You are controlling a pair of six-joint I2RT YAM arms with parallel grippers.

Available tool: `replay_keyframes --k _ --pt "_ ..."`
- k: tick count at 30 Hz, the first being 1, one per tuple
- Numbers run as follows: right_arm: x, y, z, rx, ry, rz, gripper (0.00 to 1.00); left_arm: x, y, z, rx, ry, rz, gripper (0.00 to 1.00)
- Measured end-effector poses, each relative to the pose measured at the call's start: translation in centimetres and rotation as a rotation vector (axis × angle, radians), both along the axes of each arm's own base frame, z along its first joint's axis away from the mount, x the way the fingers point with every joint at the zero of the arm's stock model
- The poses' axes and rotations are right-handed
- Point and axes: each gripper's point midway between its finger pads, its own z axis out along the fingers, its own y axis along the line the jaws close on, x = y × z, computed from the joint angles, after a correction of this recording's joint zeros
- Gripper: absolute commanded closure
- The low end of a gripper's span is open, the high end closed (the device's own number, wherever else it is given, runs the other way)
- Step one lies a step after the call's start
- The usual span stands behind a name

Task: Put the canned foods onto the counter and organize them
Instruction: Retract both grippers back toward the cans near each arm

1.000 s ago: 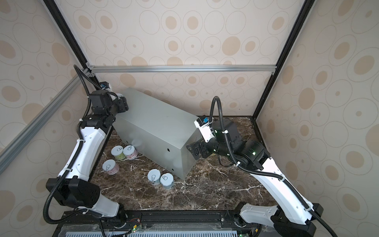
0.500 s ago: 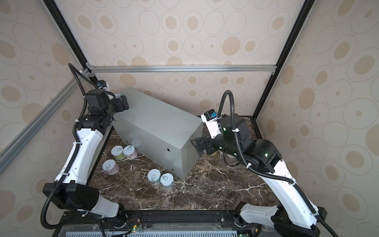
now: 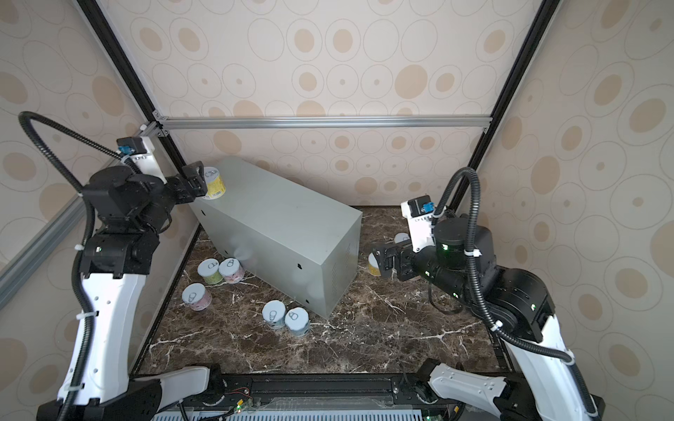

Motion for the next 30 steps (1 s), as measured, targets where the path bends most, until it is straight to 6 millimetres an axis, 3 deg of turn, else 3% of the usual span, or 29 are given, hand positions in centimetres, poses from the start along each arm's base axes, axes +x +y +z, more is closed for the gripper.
replay_keyframes --k 5,14,21,26,30 --pt "-0.6 -2.4 -2.2 -0.004 0.025 -0.096 0.00 -3.6 -1.0 -2.7 -0.031 0.012 -0.064 0.01" --pt "0.5 -3.0 -11.5 -0.057 0.182 -0.212 0.00 -6.8 -2.0 -12.4 -0.077 0.155 -0.116 0.01" --pt "2.5 -4.2 -19.5 -0.019 0.331 -0.350 0.00 -7.6 -2.8 -19.9 -0.129 0.277 -0.153 0.01" --pt "4.2 -5.3 -24.5 0.079 0.426 -0.445 0.00 -7.4 -3.3 -22.8 -0.153 0.334 -0.174 0.01" --pt "5.9 -5.0 -27.2 0.119 0.484 -0.473 0.00 -7.4 -3.5 -24.7 -0.162 0.357 -0.182 0.01"
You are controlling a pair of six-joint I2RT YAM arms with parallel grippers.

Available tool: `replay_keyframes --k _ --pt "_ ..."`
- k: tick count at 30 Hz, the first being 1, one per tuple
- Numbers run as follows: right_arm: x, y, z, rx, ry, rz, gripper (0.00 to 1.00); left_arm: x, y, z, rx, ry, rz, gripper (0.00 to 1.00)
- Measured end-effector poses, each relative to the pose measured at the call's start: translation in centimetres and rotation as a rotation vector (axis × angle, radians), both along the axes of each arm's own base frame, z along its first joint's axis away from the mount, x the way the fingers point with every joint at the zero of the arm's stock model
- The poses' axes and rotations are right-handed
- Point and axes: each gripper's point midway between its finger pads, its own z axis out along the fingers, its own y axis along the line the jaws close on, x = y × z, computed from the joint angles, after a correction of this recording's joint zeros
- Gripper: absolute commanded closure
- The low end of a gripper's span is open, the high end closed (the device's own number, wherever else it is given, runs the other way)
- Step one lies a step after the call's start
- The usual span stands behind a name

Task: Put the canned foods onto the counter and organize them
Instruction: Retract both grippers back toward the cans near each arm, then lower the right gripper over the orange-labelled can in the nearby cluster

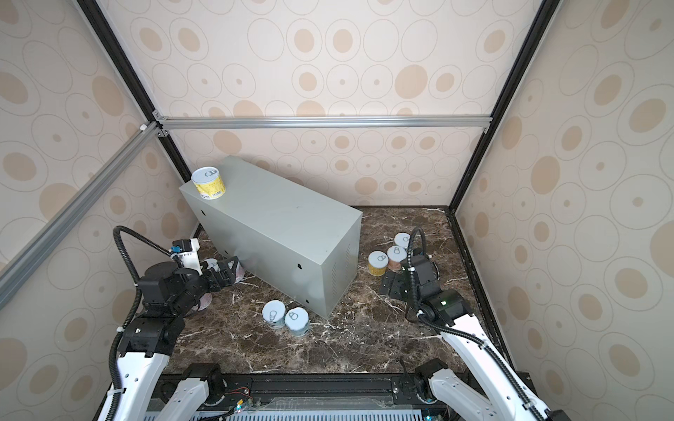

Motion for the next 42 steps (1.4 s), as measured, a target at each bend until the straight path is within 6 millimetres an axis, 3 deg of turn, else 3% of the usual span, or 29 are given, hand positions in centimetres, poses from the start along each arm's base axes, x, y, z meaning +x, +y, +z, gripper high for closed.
replay_keyframes --k 10,20,32,42 --pt "5.3 0.7 -3.4 0.042 0.039 -0.065 0.00 0.0 -0.1 -5.1 -0.003 0.077 -0.002 0.01" --pt "9.5 1.6 -8.0 0.059 0.119 -0.123 0.00 0.6 -0.2 -5.0 -0.006 0.049 -0.007 0.01" --pt "14.9 2.0 -8.0 0.064 0.094 -0.223 0.00 0.6 -0.6 -5.4 -0.008 0.049 -0.024 0.01" --pt "16.7 1.5 -10.0 0.032 0.149 -0.294 0.00 0.6 -1.0 -5.4 -0.009 0.048 -0.042 0.01"
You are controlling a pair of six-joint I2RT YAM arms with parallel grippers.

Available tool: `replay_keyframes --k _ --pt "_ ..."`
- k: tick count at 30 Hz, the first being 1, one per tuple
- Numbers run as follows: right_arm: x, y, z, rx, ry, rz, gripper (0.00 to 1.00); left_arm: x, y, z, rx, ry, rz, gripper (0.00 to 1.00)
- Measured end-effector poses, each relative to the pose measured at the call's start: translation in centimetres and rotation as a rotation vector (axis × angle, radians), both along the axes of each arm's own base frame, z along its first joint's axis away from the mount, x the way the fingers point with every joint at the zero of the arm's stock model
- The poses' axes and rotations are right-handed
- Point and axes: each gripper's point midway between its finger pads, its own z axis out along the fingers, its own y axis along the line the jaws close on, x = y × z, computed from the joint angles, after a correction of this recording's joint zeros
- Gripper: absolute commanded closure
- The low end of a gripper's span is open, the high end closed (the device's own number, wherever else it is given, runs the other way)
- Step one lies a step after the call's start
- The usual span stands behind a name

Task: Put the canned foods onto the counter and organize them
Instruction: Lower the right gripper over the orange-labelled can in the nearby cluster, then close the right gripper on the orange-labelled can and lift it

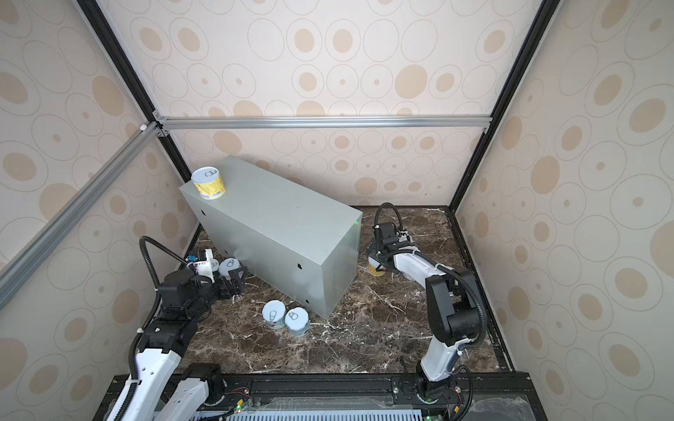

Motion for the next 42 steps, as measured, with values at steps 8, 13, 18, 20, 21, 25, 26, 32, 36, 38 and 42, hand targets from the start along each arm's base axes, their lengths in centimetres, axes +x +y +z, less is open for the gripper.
replay_keyframes --k 8,13,18,20,21,25,26,32,36,38,42 --pt "0.3 0.1 -1.9 -0.017 0.054 0.002 0.01 -0.1 -0.2 0.0 -0.001 -0.001 -0.009 0.01" --pt "0.2 0.1 -2.1 -0.028 0.063 0.016 0.10 -0.1 -0.3 0.1 -0.001 -0.005 -0.013 0.01" --pt "-0.7 -0.2 -2.6 -0.049 0.081 0.043 0.20 -0.1 -0.4 0.1 -0.001 -0.006 -0.014 0.01" --pt "-1.1 -0.3 -2.5 -0.059 0.083 0.055 0.22 -0.1 -0.4 0.1 -0.001 -0.006 -0.014 0.01" --pt "-1.4 -0.4 -2.5 -0.064 0.087 0.061 0.23 -0.1 -0.4 0.1 -0.001 -0.008 -0.014 0.01" --pt "-2.5 -0.7 -2.5 -0.080 0.104 0.082 0.27 -0.2 -0.5 0.2 -0.002 -0.014 -0.018 0.01" --pt "-2.8 -0.8 -2.6 -0.083 0.108 0.088 0.27 -0.2 -0.5 0.3 -0.002 -0.015 -0.019 0.01" --pt "-4.6 -1.1 -2.6 -0.091 0.120 0.127 0.28 -0.2 -0.5 0.4 -0.002 -0.021 -0.020 0.01" --pt "-6.0 -1.4 -2.6 -0.097 0.125 0.149 0.29 -0.3 -0.6 0.4 -0.002 -0.021 -0.023 0.01" --pt "-6.9 -1.6 -2.6 -0.099 0.130 0.159 0.29 -0.3 -0.7 0.4 -0.002 -0.021 -0.025 0.01" --pt "-8.8 -2.0 -2.7 -0.102 0.137 0.179 0.28 -0.3 -0.6 0.4 -0.001 -0.021 -0.023 0.01"
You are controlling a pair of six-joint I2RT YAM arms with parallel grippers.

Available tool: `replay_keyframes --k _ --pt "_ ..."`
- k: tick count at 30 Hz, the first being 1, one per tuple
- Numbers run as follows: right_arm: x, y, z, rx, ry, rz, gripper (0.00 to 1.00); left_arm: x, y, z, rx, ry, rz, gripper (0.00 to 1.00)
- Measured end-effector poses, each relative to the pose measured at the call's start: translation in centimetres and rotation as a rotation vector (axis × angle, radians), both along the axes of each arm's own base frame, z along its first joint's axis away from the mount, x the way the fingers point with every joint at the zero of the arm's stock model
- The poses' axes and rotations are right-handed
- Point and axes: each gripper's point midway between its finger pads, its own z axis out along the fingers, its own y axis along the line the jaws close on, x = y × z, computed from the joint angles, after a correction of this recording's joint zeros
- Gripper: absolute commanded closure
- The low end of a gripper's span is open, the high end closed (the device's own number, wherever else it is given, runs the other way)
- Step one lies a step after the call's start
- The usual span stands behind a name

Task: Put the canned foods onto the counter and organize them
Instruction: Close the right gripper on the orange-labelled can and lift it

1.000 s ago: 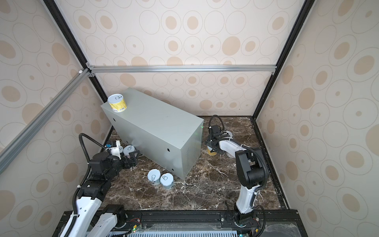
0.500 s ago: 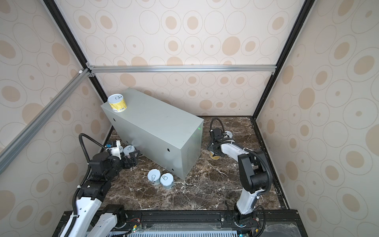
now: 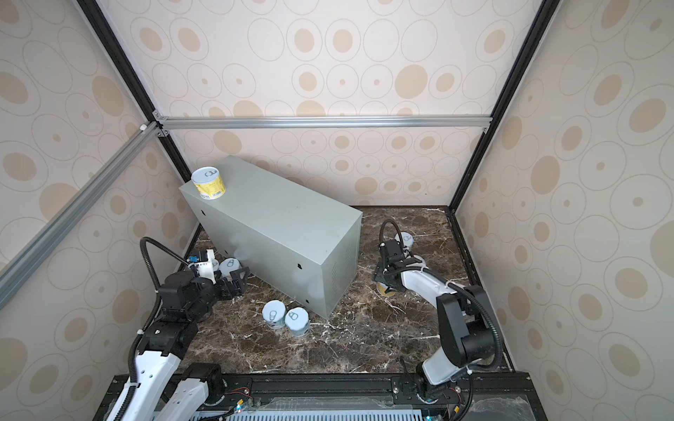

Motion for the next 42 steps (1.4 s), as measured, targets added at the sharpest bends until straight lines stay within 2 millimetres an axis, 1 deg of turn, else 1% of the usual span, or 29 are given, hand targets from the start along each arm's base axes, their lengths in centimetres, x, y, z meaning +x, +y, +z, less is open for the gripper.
replay_keyframes --k 3,6,10,11,12,16,21,26,29,31,34,39,42 --pt "-1.5 -0.3 0.0 0.000 0.004 0.010 0.26 0.0 0.0 0.0 0.001 0.001 0.001 0.01" --pt "-2.9 -0.7 0.1 -0.001 0.005 0.018 0.21 0.0 0.0 -0.1 0.002 0.002 0.003 0.01" --pt "-4.0 -1.0 0.4 -0.001 -0.006 0.026 0.06 0.1 0.1 -0.3 0.006 0.009 0.009 0.01" --pt "-4.1 -1.1 0.7 -0.001 -0.016 0.030 0.01 0.2 0.2 -0.3 0.007 0.012 0.011 0.01" --pt "-4.1 -1.1 0.9 0.001 -0.026 0.033 0.00 0.2 0.2 -0.4 0.007 0.014 0.014 0.01" --pt "-4.6 -1.2 1.1 0.004 -0.052 0.042 0.00 0.4 0.2 -0.8 0.006 0.029 0.019 0.01" --pt "-5.3 -1.3 0.1 0.004 -0.048 0.045 0.00 1.1 0.2 -1.4 -0.003 0.050 0.024 0.01" --pt "-5.0 -1.0 -0.3 0.005 -0.049 0.051 0.00 2.0 0.1 -2.5 -0.004 0.082 0.026 0.01" --pt "-4.7 -0.8 -0.8 0.003 -0.042 0.054 0.01 2.2 0.1 -3.0 -0.004 0.096 0.024 0.01" --pt "-4.6 -0.8 -1.2 0.001 -0.035 0.055 0.03 2.2 0.0 -3.2 -0.005 0.100 0.021 0.01" --pt "-4.5 -0.7 -1.7 -0.002 -0.025 0.056 0.09 2.2 0.0 -3.3 -0.006 0.102 0.019 0.01" --pt "-4.4 -0.5 -2.0 -0.004 -0.021 0.061 0.16 2.1 0.0 -3.2 -0.007 0.093 0.019 0.01" --pt "-4.5 -0.4 -2.2 -0.011 -0.017 0.068 0.22 2.1 0.0 -3.0 -0.009 0.082 0.019 0.01"
